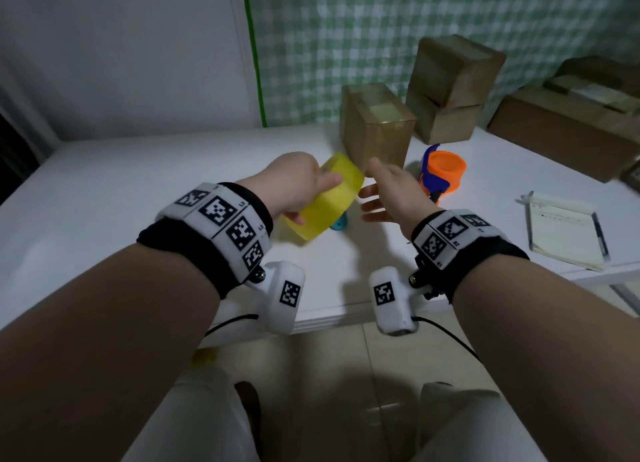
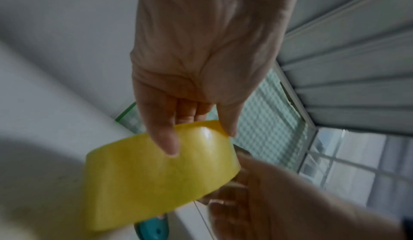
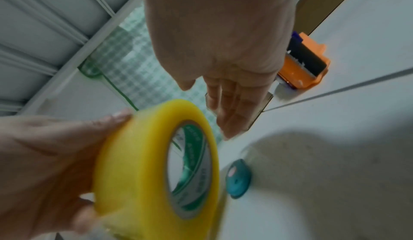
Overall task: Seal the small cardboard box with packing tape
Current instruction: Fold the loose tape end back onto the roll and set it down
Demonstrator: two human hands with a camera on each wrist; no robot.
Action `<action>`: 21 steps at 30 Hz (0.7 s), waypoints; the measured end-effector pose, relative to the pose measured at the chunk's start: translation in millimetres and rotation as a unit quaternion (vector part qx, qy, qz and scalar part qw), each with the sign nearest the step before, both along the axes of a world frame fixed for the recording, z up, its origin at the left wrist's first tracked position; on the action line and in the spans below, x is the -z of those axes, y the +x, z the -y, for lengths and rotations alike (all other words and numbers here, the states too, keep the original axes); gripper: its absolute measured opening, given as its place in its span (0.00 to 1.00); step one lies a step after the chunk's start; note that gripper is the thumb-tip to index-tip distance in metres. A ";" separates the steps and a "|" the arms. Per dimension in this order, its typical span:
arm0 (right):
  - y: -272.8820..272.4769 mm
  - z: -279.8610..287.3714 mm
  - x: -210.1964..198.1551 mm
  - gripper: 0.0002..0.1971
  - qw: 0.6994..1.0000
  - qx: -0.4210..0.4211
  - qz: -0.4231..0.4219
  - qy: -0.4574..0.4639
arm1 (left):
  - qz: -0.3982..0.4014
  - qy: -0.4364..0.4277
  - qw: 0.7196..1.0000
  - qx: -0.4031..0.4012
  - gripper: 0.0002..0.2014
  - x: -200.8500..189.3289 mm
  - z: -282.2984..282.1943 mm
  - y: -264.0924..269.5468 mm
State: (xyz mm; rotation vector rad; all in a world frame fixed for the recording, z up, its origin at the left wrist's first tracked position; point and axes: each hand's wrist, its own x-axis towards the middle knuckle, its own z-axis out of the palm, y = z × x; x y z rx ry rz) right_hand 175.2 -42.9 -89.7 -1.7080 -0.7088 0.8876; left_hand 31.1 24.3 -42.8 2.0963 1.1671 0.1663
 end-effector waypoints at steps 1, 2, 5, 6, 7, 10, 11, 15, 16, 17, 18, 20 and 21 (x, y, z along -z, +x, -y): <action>1.7 2.8 -3.5 0.24 1.000 -0.005 -0.007 0.004 | -0.024 0.034 0.999 0.027 0.24 -0.2 4.7 4.4; 2.4 6.5 -6.6 0.27 1.000 -0.009 -0.003 -0.001 | -0.045 0.064 0.995 0.055 0.23 0.5 8.1 8.6; 4.0 17.2 -5.5 0.28 0.999 -0.025 0.037 -0.029 | -0.067 0.091 0.987 0.116 0.16 5.5 13.2 15.0; 5.0 20.5 -3.3 0.27 0.997 -0.032 0.054 -0.041 | -0.065 0.085 0.986 0.131 0.14 8.5 13.1 15.7; 5.8 22.6 -0.9 0.26 0.995 -0.037 0.069 -0.055 | -0.065 0.082 0.984 0.143 0.13 11.4 13.4 16.0; 6.8 24.2 3.6 0.26 0.993 -0.051 0.068 -0.088 | -0.075 0.096 0.980 0.159 0.15 19.5 14.9 15.7; 6.6 23.8 3.8 0.25 0.992 -0.055 0.067 -0.095 | -0.076 0.102 0.979 0.159 0.16 22.2 14.5 16.2; 5.4 23.0 2.3 0.20 0.986 -0.068 0.092 -0.125 | -0.070 0.108 0.980 0.154 0.18 29.7 11.7 19.1; 5.9 22.1 2.4 0.20 0.985 -0.071 0.097 -0.127 | -0.068 0.103 0.981 0.152 0.18 30.7 10.5 20.4; 5.7 22.4 2.3 0.19 0.983 -0.073 0.102 -0.131 | -0.068 0.100 0.981 0.151 0.18 31.2 10.5 21.6; 5.4 22.3 2.3 0.19 0.983 -0.073 0.106 -0.133 | -0.069 0.099 0.981 0.149 0.18 31.3 10.3 22.7; 4.9 21.0 3.2 0.19 0.982 -0.070 0.109 -0.135 | -0.082 0.114 0.979 0.149 0.18 31.8 8.3 23.4; 4.4 20.7 3.4 0.19 0.983 -0.068 0.104 -0.132 | -0.098 0.127 0.976 0.149 0.17 32.2 7.5 23.2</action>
